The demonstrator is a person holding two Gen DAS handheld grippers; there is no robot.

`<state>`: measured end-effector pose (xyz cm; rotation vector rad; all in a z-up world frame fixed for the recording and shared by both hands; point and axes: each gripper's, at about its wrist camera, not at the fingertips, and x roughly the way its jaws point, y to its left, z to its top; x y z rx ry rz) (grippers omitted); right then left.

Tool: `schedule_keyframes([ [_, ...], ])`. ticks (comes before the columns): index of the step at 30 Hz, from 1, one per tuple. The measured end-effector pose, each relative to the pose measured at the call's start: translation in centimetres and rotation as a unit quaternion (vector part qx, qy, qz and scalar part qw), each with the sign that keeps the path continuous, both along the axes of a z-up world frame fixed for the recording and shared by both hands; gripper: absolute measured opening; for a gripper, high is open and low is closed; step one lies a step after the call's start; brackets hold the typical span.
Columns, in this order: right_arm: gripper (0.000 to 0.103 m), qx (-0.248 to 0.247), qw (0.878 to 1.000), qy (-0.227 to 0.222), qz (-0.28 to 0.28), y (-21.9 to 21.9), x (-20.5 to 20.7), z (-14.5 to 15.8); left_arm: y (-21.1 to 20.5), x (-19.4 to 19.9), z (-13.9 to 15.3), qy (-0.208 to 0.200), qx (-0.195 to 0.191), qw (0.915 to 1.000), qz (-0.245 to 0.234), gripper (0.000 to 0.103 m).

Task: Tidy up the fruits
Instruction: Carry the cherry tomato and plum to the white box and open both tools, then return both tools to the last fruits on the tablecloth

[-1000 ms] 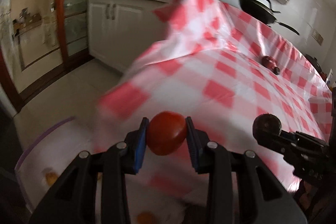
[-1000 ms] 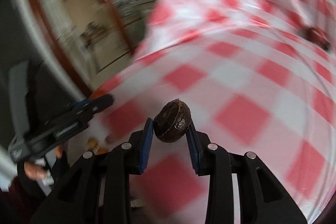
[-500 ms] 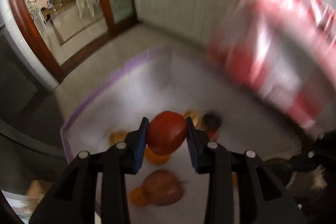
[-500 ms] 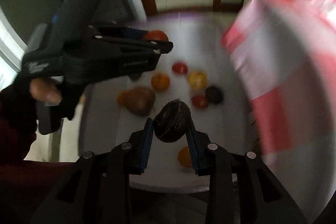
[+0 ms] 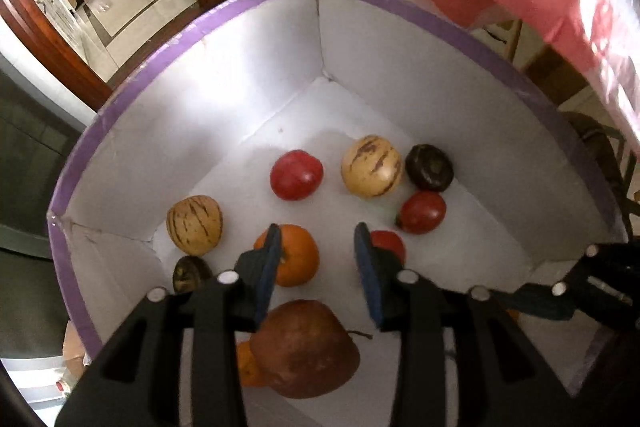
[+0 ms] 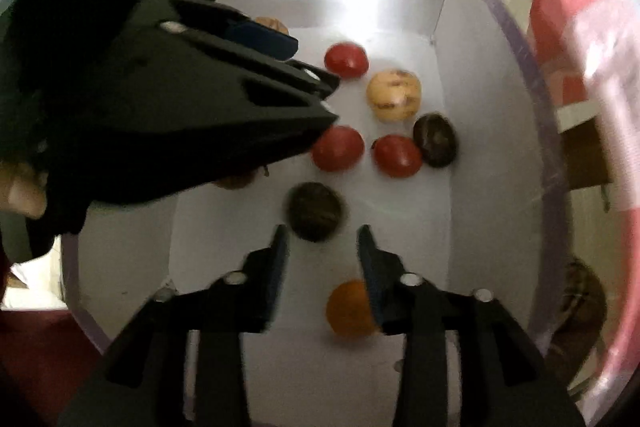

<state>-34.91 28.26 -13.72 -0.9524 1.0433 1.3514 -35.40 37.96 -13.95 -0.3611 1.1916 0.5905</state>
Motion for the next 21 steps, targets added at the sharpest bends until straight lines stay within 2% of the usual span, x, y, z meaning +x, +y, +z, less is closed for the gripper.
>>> schedule_keyframes([
  [1, 0.059, 0.015, 1.0, -0.012, 0.002, -0.4, -0.1, 1.0, 0.2, -0.2, 0.6, -0.009, 0.0, 1.0, 0.004, 0.061],
  [3, 0.06, 0.053, 0.999, -0.005, 0.0, -1.5, -0.1, 3.8, 0.4, -0.3, 2.4, -0.035, 0.008, 0.9992, 0.015, 0.077],
  [5, 0.064, 0.088, 0.996, 0.012, -0.004, -2.6, 0.4, 6.7, 0.5, -0.6, 4.7, -0.064, 0.026, 0.9972, 0.027, 0.079],
  [8, 0.068, 0.175, 0.984, 0.014, -0.03, -5.5, 1.9, 13.0, 0.1, -0.5, 9.9, -0.107, 0.107, 0.9875, 0.043, 0.085],
  [10, 0.074, 0.231, 0.971, 0.004, -0.054, -7.5, 3.4, 16.8, -1.7, 0.1, 14.5, -0.15, 0.182, 0.971, 0.039, 0.102],
  [11, 0.081, 0.26, 0.963, -0.007, -0.066, -8.8, 4.2, 18.8, -2.8, 0.6, 16.4, -0.17, 0.211, 0.9621, 0.033, 0.102],
  [12, 0.083, 0.285, 0.955, -0.019, -0.081, -10.1, 5.0, 20.3, -4.3, 1.3, 18.7, -0.2, 0.24, 0.9497, 0.018, 0.102],
  [13, 0.087, 0.31, 0.944, -0.036, -0.107, -12.1, 6.5, 22.0, -5.1, 2.2, 20.0, -0.219, 0.25, 0.9429, 0.005, 0.102],
  [15, 0.087, 0.337, 0.927, -0.063, -0.152, -15.4, 8.8, 23.9, -7.7, 4.4, 22.7, -0.266, 0.248, 0.9308, -0.037, 0.102],
  [16, 0.087, 0.346, 0.916, -0.082, -0.185, -17.7, 10.7, 24.6, -9.2, 6.1, 23.7, -0.281, 0.231, 0.9297, -0.059, 0.102],
  [17, 0.087, 0.348, 0.908, -0.094, -0.212, -19.5, 12.2, 24.9, -10.4, 7.4, 24.2, -0.286, 0.217, 0.9307, -0.072, 0.102],
  [18, 0.087, 0.346, 0.896, -0.108, -0.256, -22.0, 14.4, 25.0, -12.2, 10.1, 24.8, -0.291, 0.183, 0.9338, -0.101, 0.102],
  [20, 0.087, 0.336, 0.876, -0.123, -0.323, -25.3, 17.8, 24.4, -14.5, 13.8, 25.1, -0.29, 0.142, 0.9367, -0.134, 0.102],
  [21, 0.087, 0.324, 0.862, -0.131, -0.368, -27.8, 20.2, 24.0, -16.3, 16.8, 25.0, -0.286, 0.118, 0.9378, -0.158, 0.102],
])
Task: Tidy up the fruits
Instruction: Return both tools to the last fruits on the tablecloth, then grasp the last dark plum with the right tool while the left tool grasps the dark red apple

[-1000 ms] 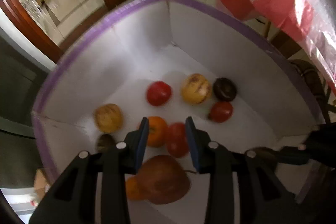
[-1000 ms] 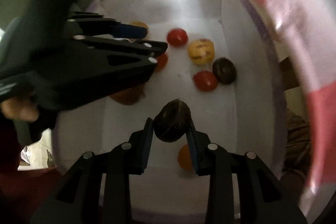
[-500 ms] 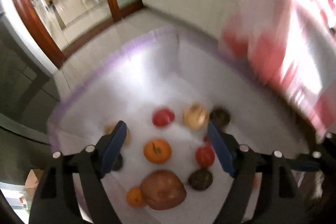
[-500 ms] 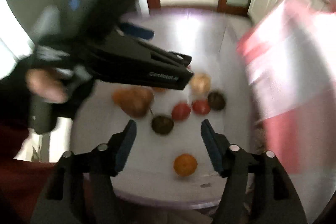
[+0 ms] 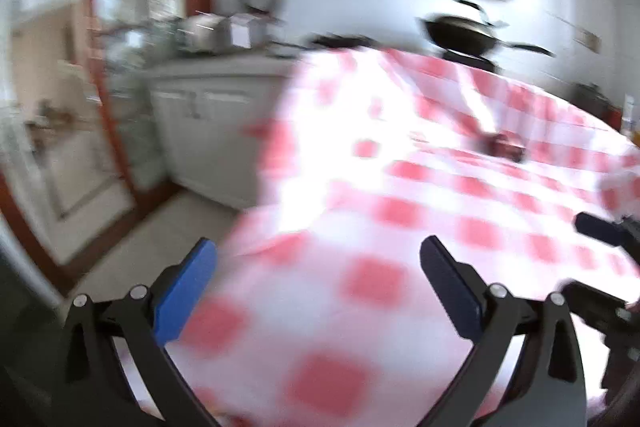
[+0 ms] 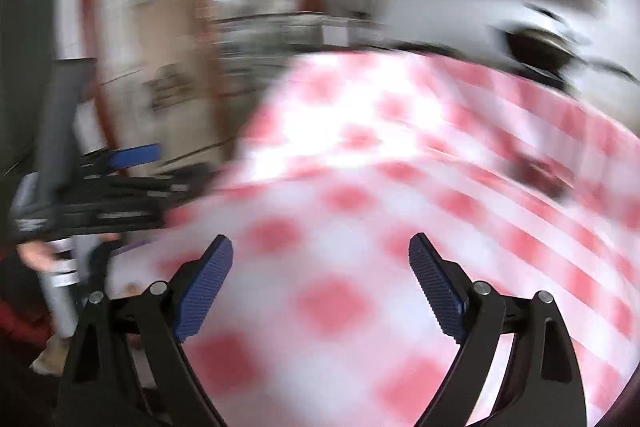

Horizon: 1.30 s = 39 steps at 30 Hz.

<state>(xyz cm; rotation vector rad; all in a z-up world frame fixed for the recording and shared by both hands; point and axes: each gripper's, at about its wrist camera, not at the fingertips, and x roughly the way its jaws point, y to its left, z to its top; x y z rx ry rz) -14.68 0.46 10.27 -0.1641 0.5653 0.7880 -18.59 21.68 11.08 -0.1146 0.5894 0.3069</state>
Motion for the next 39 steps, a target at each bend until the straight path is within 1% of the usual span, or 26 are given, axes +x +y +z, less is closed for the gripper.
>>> schedule_keyframes([
  [1, 0.087, 0.001, 1.0, 0.008, -0.027, -1.5, 1.5, -0.4, -1.2, 2.4, -0.1, 0.008, -0.009, 0.9998, -0.018, 0.102],
  [2, 0.087, 0.005, 0.998, 0.021, -0.064, -3.6, 3.6, -0.8, -3.0, 5.7, -0.3, 0.019, -0.021, 0.9989, -0.039, 0.102],
  [3, 0.087, 0.005, 0.994, 0.033, -0.105, -5.4, 5.8, -1.3, -4.1, 8.0, -0.8, 0.026, -0.028, 0.9981, -0.048, 0.102],
  [4, 0.087, 0.001, 0.99, 0.039, -0.136, -6.5, 7.2, -2.1, -5.6, 11.1, -1.4, 0.035, -0.043, 0.9966, -0.061, 0.102],
  [5, 0.087, -0.003, 0.986, 0.046, -0.16, -7.5, 8.6, -3.0, -7.1, 14.0, -2.3, 0.041, -0.059, 0.9948, -0.072, 0.102],
  [7, 0.087, -0.009, 0.976, 0.062, -0.209, -10.2, 12.4, -5.0, -8.4, 18.8, -4.1, 0.046, -0.088, 0.9919, -0.08, 0.102],
  [10, 0.087, -0.007, 0.966, 0.08, -0.245, -12.2, 17.7, -7.3, -10.5, 25.7, -6.2, 0.041, -0.136, 0.9871, -0.075, 0.102],
  [12, 0.087, -0.011, 0.963, 0.083, -0.255, -13.0, 19.9, -7.5, -11.5, 28.9, -7.0, 0.037, -0.155, 0.9844, -0.075, 0.102],
  [14, 0.087, -0.007, 0.961, 0.094, -0.26, -13.3, 22.2, -7.8, -11.9, 31.5, -7.8, 0.03, -0.166, 0.984, -0.056, 0.102],
  [17, 0.087, 0.002, 0.958, 0.114, -0.263, -13.8, 25.0, -8.0, -11.7, 33.1, -8.8, 0.03, -0.18, 0.9824, -0.04, 0.102],
  [18, 0.087, 0.003, 0.958, 0.116, -0.264, -13.5, 25.3, -7.7, -11.3, 33.2, -9.0, 0.034, -0.193, 0.9798, -0.042, 0.102],
  [21, 0.087, -0.002, 0.957, 0.125, -0.262, -13.1, 28.0, -8.0, -10.4, 32.3, -9.2, 0.016, -0.226, 0.9722, -0.057, 0.102],
  [23, 0.087, -0.008, 0.955, 0.132, -0.267, -12.7, 30.0, -8.2, -10.1, 32.0, -9.2, 0.014, -0.239, 0.9685, -0.07, 0.102],
  [24, 0.087, -0.012, 0.954, 0.132, -0.268, -12.4, 30.7, -8.3, -10.1, 32.2, -9.3, 0.019, -0.244, 0.9665, -0.078, 0.102],
  [28, 0.087, -0.055, 0.952, 0.132, -0.272, -10.5, 34.1, -8.8, -9.8, 32.2, -9.5, 0.031, -0.263, 0.96, -0.091, 0.102],
  [30, 0.087, -0.066, 0.951, 0.133, -0.271, -9.5, 35.5, -8.9, -9.4, 32.2, -9.8, 0.035, -0.277, 0.9559, -0.09, 0.102],
  [31, 0.087, -0.071, 0.951, 0.133, -0.27, -9.0, 36.0, -9.0, -9.1, 32.1, -9.9, 0.036, -0.286, 0.9535, -0.088, 0.102],
  [32, 0.086, -0.076, 0.951, 0.133, -0.268, -8.6, 36.5, -9.1, -8.7, 32.3, -10.1, 0.039, -0.301, 0.9492, -0.085, 0.102],
  [33, 0.085, -0.079, 0.951, 0.133, -0.267, -8.1, 37.1, -9.1, -8.5, 32.2, -10.2, 0.035, -0.308, 0.9471, -0.085, 0.102],
  [35, 0.08, -0.087, 0.949, 0.135, -0.27, -7.1, 38.4, -9.3, -8.2, 32.1, -10.3, 0.03, -0.314, 0.9453, -0.083, 0.102],
  [36, 0.078, -0.092, 0.948, 0.136, -0.272, -6.8, 39.0, -9.4, -8.4, 32.1, -10.3, 0.031, -0.31, 0.9464, -0.085, 0.102],
  [37, 0.072, -0.098, 0.947, 0.138, -0.273, -6.6, 39.5, -9.6, -8.4, 32.1, -10.3, 0.032, -0.307, 0.9472, -0.085, 0.102],
  [39, 0.046, -0.104, 0.944, 0.136, -0.282, -6.6, 39.6, -9.5, -8.5, 32.2, -10.2, 0.033, -0.305, 0.9479, -0.087, 0.102],
])
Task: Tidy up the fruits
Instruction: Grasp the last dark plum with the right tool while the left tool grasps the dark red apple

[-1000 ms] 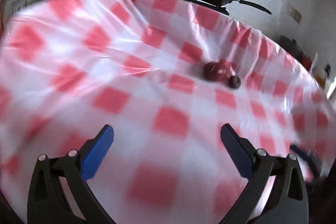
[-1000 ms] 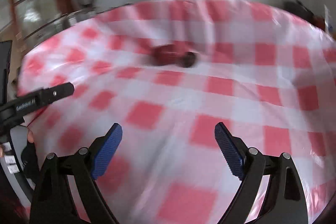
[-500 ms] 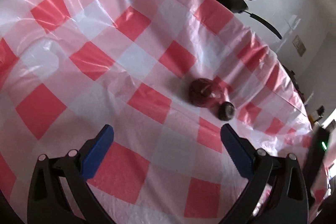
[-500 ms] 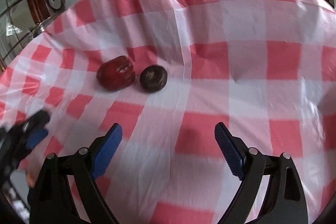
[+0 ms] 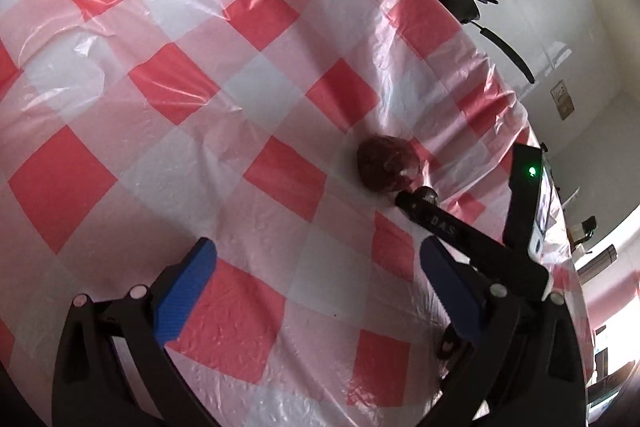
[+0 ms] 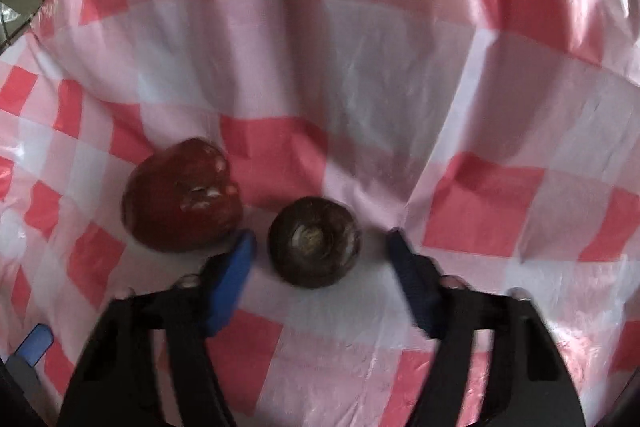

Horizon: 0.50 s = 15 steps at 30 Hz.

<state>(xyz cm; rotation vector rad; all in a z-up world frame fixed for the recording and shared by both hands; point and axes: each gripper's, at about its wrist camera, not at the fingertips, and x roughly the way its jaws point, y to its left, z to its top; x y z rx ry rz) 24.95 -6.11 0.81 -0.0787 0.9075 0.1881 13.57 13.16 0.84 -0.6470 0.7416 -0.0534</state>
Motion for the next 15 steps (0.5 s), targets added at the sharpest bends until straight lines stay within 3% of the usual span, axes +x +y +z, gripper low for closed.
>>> schedule_keyframes([
  [1, 0.041, 0.012, 1.0, 0.005, -0.008, -0.5, -0.6, 0.3, 0.1, 0.0, 0.0, -0.001, -0.002, 1.0, 0.0, 0.102],
  [5, 0.041, 0.103, 0.994, -0.03, -0.038, -4.7, -5.0, 1.3, 0.0, 0.0, 0.0, -0.001, 0.0, 1.0, -0.001, 0.102],
  [8, 0.041, 0.17, 0.981, -0.054, -0.072, -8.2, -7.4, 0.9, -0.3, 0.2, 0.0, 0.001, 0.006, 0.9999, -0.012, 0.102],
  [11, 0.041, 0.241, 0.962, -0.062, -0.116, -11.2, -7.9, 0.2, -1.1, 0.2, 0.4, -0.001, 0.028, 0.9994, -0.021, 0.102],
  [15, 0.041, 0.267, 0.951, -0.079, -0.136, -12.5, -7.9, 0.3, -3.0, 0.9, 0.9, 0.013, 0.083, 0.9964, -0.012, 0.102],
])
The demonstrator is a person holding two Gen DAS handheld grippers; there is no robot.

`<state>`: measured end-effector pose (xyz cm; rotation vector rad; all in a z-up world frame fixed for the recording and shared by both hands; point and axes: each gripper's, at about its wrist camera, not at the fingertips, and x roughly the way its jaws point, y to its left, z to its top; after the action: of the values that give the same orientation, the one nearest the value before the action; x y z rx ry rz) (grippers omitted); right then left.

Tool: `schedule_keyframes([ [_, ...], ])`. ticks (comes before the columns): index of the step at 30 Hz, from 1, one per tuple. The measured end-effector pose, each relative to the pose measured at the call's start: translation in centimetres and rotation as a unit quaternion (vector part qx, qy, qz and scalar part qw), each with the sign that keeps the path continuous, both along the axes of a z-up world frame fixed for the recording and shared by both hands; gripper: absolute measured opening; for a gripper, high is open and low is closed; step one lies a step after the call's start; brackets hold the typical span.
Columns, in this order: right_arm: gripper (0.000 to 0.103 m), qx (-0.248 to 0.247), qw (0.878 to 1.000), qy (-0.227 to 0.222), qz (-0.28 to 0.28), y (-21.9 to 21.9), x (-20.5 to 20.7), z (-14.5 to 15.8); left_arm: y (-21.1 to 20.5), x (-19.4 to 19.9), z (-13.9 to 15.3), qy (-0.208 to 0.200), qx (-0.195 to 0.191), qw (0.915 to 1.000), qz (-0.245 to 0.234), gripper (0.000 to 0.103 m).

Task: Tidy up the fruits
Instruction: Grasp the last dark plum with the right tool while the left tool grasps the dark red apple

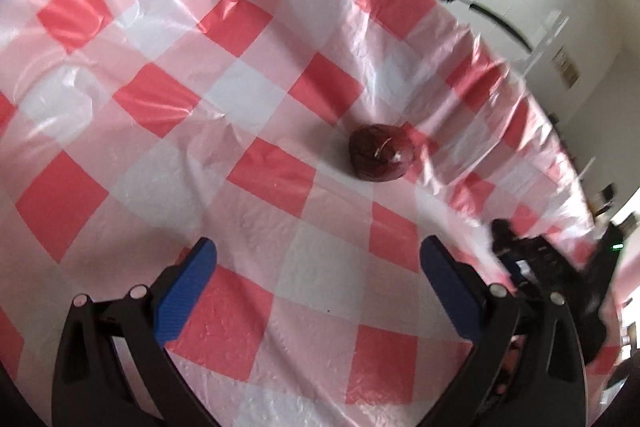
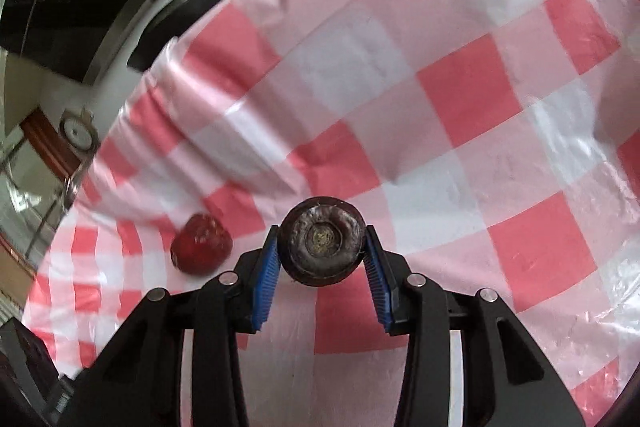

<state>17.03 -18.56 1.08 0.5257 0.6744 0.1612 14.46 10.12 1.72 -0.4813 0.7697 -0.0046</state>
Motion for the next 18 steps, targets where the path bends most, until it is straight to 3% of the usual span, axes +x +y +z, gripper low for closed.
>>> schedule_keyframes([
  [4, 0.041, 0.012, 0.999, -0.019, -0.027, -0.3, -0.3, 0.2, -2.3, 3.7, -0.6, 0.031, -0.013, 0.9992, 0.022, 0.102],
  [6, 0.041, 0.015, 0.999, -0.022, -0.032, -0.2, -0.2, 0.3, -3.8, 5.9, -0.5, 0.028, -0.012, 0.9989, 0.035, 0.102],
  [12, 0.041, 0.02, 0.999, -0.025, -0.025, -0.6, -0.4, 0.2, -7.9, 11.9, -0.8, 0.048, 0.059, 0.9952, 0.062, 0.101],
  [14, 0.041, 0.02, 0.999, -0.026, -0.022, -0.8, -0.6, 0.1, -8.0, 12.9, -0.8, 0.056, 0.087, 0.9909, 0.086, 0.094],
  [16, 0.041, 0.021, 0.999, -0.027, -0.02, -0.9, -0.7, 0.1, -8.1, 13.1, -0.8, 0.061, 0.111, 0.9894, 0.072, 0.061],
  [18, 0.041, 0.022, 0.999, -0.027, -0.021, -1.0, -0.7, 0.0, -8.0, 12.2, -0.8, 0.056, 0.114, 0.9911, 0.041, 0.06],
])
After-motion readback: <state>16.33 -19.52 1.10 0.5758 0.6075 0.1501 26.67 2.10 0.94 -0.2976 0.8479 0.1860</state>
